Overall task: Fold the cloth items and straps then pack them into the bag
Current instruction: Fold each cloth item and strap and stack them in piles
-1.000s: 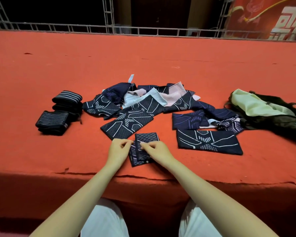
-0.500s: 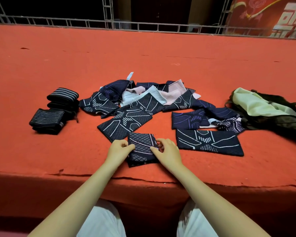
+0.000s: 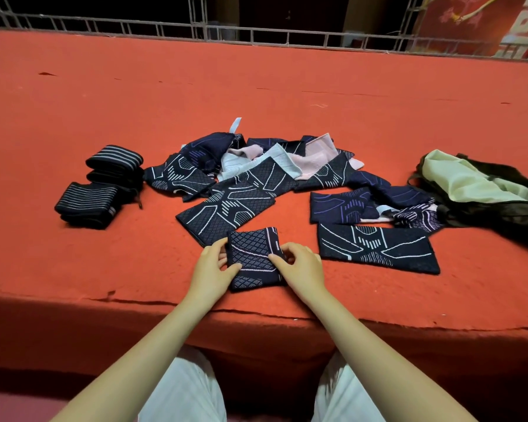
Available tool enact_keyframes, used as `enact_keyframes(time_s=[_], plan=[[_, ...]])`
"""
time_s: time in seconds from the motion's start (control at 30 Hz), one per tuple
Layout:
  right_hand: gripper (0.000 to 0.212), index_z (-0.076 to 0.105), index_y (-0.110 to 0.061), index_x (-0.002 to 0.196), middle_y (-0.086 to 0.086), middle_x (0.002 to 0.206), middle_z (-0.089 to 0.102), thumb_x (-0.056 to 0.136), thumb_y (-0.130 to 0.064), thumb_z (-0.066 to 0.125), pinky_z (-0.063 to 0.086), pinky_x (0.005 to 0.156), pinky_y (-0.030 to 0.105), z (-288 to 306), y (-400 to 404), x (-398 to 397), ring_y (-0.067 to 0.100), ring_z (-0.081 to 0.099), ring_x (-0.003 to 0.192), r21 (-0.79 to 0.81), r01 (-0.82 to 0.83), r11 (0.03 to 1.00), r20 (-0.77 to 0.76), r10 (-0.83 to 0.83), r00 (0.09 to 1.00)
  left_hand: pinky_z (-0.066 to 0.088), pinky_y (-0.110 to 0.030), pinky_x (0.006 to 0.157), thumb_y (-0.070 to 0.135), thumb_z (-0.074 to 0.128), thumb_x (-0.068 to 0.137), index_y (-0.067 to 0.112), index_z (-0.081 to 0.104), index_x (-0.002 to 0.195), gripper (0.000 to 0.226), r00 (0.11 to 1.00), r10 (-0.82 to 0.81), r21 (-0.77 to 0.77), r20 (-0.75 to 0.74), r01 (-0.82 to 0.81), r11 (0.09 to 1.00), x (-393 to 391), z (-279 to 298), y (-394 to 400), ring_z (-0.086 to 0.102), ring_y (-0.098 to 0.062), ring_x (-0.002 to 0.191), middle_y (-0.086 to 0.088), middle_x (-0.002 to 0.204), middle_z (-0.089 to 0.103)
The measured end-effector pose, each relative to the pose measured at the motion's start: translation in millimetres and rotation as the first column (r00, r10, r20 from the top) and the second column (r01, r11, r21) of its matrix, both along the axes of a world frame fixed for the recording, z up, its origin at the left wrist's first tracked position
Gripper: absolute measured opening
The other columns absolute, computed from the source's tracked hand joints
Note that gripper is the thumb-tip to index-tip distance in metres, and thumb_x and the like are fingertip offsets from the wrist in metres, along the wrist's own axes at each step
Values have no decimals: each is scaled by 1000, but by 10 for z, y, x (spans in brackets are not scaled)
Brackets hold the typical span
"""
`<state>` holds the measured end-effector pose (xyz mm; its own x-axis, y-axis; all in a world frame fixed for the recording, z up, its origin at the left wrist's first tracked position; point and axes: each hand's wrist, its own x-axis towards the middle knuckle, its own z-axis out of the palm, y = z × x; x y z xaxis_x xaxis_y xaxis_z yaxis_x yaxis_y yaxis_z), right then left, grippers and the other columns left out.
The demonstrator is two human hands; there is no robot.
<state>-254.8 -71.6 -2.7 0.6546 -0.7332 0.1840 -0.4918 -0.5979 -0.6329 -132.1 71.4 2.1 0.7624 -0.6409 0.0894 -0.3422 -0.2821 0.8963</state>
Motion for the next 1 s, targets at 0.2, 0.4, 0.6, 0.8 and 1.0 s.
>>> enact_keyframes(time_s=[0.2, 0.4, 0.6, 0.8, 1.0], plan=[[23, 46, -25, 73, -9, 79, 51, 79, -27, 69, 37, 74, 32, 46, 57, -73, 12, 46, 83, 119, -144, 982, 95, 133, 987, 44, -24, 98, 0, 62, 86, 10, 46, 136, 54, 996, -19, 5, 92, 18, 1000, 15, -62, 21, 52, -10, 107, -5, 122, 51], [33, 41, -20, 77, -2, 75, 54, 80, 10, 55, 40, 65, 28, 159, 180, 0, 9, 49, 69, 514, -263, 817, 353, 79, 932, 39, -21, 93, 1, 52, 91, 13, 43, 138, 49, 984, -11, 27, 178, 6, 1000, -34, -78, 21, 49, -8, 104, -3, 124, 48], [24, 55, -8, 94, 1, 80, 60, 70, -5, 53, 46, 60, 20, 329, 406, 226, 10, 55, 67, 719, -265, 642, 407, -80, 910, 42, -33, 100, 2, 43, 92, 10, 51, 128, 37, 993, 113, -61, 40, -111, 992, 4, -63, 39, 54, -20, 112, -6, 124, 55], [25, 51, -18, 72, -5, 70, 54, 82, 3, 47, 42, 59, 19, 583, 703, 734, 7, 49, 63, 647, -392, 655, 447, 91, 890, 34, -26, 81, 21, 37, 101, 12, 51, 121, 27, 954, 240, -170, -178, -271, 948, 151, 152, 199, 52, -16, 101, -1, 112, 58], [24, 54, -15, 73, -2, 71, 56, 84, 5, 47, 43, 55, 12, 722, 900, 1389, 4, 53, 59, 660, -444, 606, 448, 157, 880, 39, -28, 89, 21, 42, 98, 10, 47, 130, 34, 906, 377, -95, -193, -400, 912, 843, 361, 472, 53, -23, 114, -4, 119, 57]])
